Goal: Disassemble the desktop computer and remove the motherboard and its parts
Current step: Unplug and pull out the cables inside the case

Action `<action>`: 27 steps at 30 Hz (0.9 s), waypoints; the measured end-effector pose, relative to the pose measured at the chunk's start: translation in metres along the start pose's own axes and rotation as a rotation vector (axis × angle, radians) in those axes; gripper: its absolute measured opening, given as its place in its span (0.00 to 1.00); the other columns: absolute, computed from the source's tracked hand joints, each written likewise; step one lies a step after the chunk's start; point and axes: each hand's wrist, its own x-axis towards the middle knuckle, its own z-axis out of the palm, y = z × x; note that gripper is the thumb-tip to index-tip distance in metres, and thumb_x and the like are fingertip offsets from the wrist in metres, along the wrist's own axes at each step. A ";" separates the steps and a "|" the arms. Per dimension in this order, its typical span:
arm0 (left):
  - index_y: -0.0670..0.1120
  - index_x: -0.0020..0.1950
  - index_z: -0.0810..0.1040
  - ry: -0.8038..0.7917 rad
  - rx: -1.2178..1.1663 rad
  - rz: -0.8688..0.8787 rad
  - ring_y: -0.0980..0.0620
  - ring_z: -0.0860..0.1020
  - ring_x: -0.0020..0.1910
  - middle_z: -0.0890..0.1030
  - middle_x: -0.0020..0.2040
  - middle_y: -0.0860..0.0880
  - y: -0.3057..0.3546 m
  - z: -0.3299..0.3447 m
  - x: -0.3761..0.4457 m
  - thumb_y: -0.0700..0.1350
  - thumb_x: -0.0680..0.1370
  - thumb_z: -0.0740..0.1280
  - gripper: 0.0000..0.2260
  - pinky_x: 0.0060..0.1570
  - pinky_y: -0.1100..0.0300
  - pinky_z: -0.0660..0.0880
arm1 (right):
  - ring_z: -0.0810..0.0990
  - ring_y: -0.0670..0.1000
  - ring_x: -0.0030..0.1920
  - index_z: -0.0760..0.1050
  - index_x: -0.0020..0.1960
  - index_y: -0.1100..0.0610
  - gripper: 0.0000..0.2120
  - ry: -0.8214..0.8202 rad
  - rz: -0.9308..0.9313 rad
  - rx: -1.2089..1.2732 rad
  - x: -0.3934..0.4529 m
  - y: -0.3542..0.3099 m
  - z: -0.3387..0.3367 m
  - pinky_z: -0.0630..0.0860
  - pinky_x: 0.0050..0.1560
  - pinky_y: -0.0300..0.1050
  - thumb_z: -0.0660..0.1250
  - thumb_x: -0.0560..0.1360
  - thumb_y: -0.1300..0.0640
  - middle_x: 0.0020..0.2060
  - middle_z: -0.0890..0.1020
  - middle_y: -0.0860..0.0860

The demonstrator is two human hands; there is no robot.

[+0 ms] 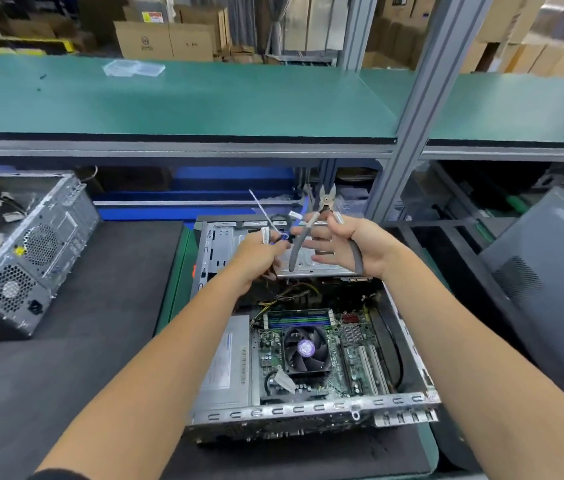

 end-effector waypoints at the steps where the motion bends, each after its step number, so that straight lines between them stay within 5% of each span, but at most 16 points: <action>1: 0.48 0.43 0.74 0.068 0.073 0.038 0.51 0.76 0.34 0.76 0.37 0.49 0.000 0.003 0.002 0.45 0.78 0.66 0.05 0.31 0.59 0.73 | 0.72 0.58 0.69 0.71 0.61 0.53 0.12 -0.023 0.010 -0.005 0.000 0.002 0.001 0.65 0.67 0.58 0.51 0.84 0.53 0.67 0.75 0.58; 4: 0.46 0.43 0.76 0.207 0.386 0.201 0.50 0.73 0.47 0.70 0.50 0.51 -0.002 0.008 0.008 0.47 0.77 0.69 0.06 0.48 0.55 0.71 | 0.74 0.60 0.66 0.70 0.60 0.56 0.11 -0.038 0.035 -0.007 -0.001 0.010 0.000 0.65 0.67 0.58 0.53 0.83 0.54 0.64 0.76 0.61; 6: 0.43 0.39 0.76 0.205 0.461 0.261 0.49 0.72 0.45 0.72 0.46 0.50 -0.005 0.011 0.010 0.44 0.76 0.68 0.08 0.46 0.55 0.69 | 0.74 0.63 0.64 0.71 0.58 0.56 0.11 -0.035 0.080 -0.025 -0.005 0.015 -0.002 0.68 0.64 0.58 0.53 0.83 0.54 0.60 0.78 0.61; 10: 0.44 0.35 0.76 0.184 0.141 0.143 0.52 0.72 0.33 0.76 0.32 0.50 -0.010 0.016 0.006 0.40 0.74 0.67 0.08 0.33 0.59 0.67 | 0.77 0.62 0.60 0.69 0.59 0.55 0.10 -0.019 0.229 -0.239 -0.010 0.022 -0.009 0.70 0.59 0.57 0.52 0.84 0.54 0.56 0.79 0.58; 15: 0.47 0.27 0.74 0.171 -0.096 0.071 0.51 0.76 0.43 0.77 0.31 0.49 -0.010 0.016 0.008 0.40 0.75 0.65 0.16 0.46 0.55 0.69 | 0.80 0.64 0.58 0.71 0.60 0.57 0.12 0.044 0.323 -0.471 -0.007 0.022 -0.006 0.74 0.61 0.62 0.53 0.84 0.53 0.54 0.80 0.60; 21: 0.47 0.41 0.83 0.064 -0.052 0.091 0.51 0.79 0.45 0.85 0.46 0.46 -0.016 0.011 0.006 0.40 0.74 0.71 0.04 0.51 0.54 0.73 | 0.79 0.66 0.58 0.69 0.56 0.60 0.14 -0.038 0.395 -0.347 -0.002 0.030 0.003 0.73 0.61 0.66 0.52 0.84 0.51 0.52 0.80 0.62; 27: 0.42 0.47 0.84 0.045 -0.059 0.114 0.51 0.78 0.43 0.84 0.47 0.39 -0.013 0.015 0.001 0.40 0.73 0.73 0.05 0.49 0.56 0.73 | 0.79 0.67 0.57 0.69 0.53 0.60 0.15 -0.018 0.424 -0.353 0.002 0.032 0.011 0.72 0.61 0.67 0.50 0.84 0.51 0.53 0.79 0.63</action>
